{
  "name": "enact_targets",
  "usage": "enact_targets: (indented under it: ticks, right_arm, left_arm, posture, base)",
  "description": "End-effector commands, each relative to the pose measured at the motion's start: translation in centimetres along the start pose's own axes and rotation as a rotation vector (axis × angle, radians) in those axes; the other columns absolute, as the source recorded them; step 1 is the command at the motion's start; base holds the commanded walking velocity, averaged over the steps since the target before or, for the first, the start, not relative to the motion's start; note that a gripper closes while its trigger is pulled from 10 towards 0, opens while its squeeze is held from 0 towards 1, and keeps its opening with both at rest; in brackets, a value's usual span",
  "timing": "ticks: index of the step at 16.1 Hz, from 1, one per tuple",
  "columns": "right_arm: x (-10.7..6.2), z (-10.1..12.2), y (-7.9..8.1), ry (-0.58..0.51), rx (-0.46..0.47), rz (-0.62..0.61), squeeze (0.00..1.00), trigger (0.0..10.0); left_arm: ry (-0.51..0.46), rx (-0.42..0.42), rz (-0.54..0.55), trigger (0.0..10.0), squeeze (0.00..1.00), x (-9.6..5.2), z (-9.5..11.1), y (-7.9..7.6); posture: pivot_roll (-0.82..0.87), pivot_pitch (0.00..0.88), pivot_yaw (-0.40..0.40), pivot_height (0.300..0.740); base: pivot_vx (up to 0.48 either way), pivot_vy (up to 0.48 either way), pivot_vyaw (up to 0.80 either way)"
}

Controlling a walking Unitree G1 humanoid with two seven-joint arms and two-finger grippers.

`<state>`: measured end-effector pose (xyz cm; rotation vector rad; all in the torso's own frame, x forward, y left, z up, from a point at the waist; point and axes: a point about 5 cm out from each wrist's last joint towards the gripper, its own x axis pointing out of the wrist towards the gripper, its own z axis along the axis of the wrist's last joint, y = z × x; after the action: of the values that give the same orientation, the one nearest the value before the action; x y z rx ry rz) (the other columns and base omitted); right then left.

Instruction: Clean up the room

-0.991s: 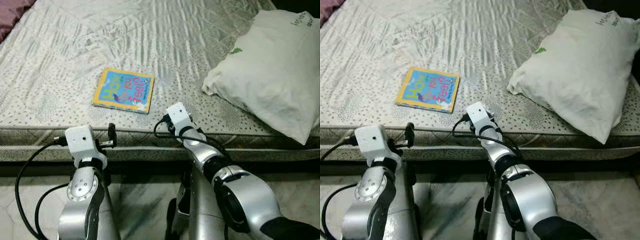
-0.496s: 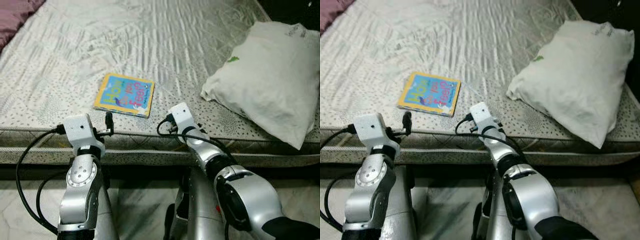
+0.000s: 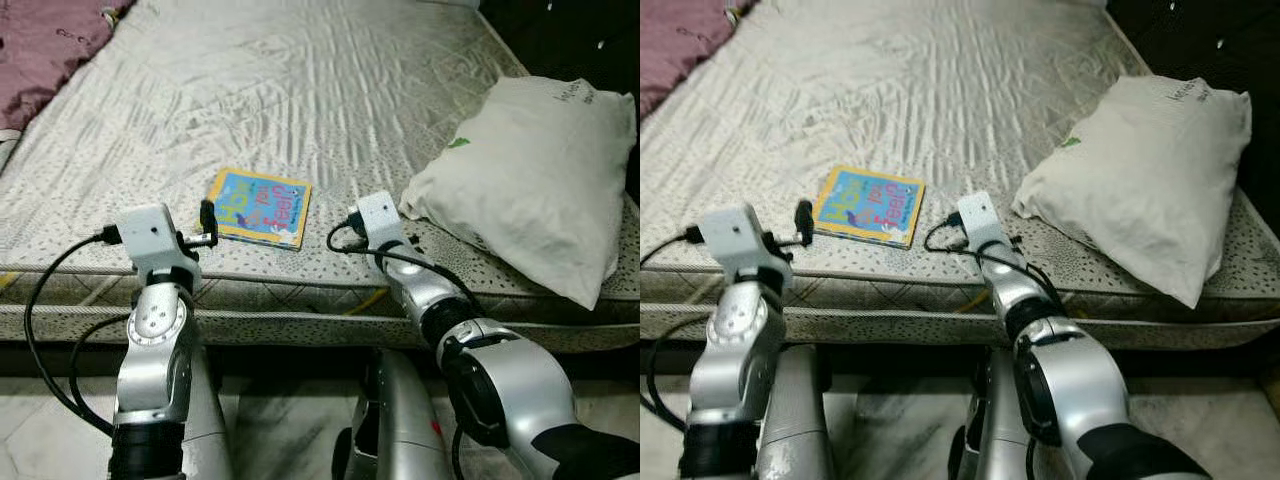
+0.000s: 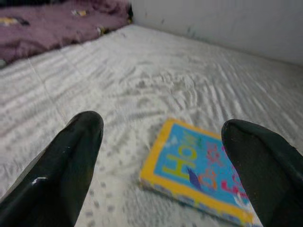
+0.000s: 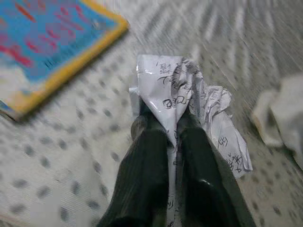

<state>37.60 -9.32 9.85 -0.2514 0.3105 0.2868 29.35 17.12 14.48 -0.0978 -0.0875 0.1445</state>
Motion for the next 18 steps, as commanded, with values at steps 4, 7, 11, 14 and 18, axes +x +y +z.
enact_targets:
  ticks: [4,7,11,14,18]
  right_arm:
    - [-0.1,1.8,-1.8,-0.100,0.231,0.088,0.00,0.0]
    - [-1.1,1.6,-3.6,-0.238,0.324,0.028,0.00,0.0]
    - [-3.5,-0.9,-4.3,-0.345,0.338,-0.155,0.00,0.0]
    - [-5.5,-1.2,-4.2,-0.406,0.329,-0.224,0.00,0.0]
    - [-7.5,-1.8,-3.5,-0.396,0.219,-0.280,0.00,10.0]
  left_arm:
    - [-0.015,0.003,-0.001,10.0,0.00,1.9,-0.1,0.4]
    - [-0.013,0.004,-0.002,10.0,0.00,2.0,-0.6,0.4]
    - [-0.025,0.039,-0.022,10.0,0.00,1.9,-1.1,1.1]
    - [0.012,0.061,-0.028,10.0,0.00,1.3,-2.3,1.5]
    - [0.033,0.070,-0.026,10.0,0.00,0.1,-3.4,1.2]
  posture:
    - [0.23,0.000,-0.065,0.516]
    - [0.18,0.000,-0.024,0.516]
    - [0.16,0.000,0.013,0.516]
    - [0.13,0.000,0.047,0.516]
    - [0.11,0.000,0.047,0.516]
  base:
    - [0.000,0.000,0.00]
    - [0.000,0.000,0.00]
    - [0.000,0.000,0.00]
    - [0.000,0.000,0.00]
    - [0.000,0.000,0.00]
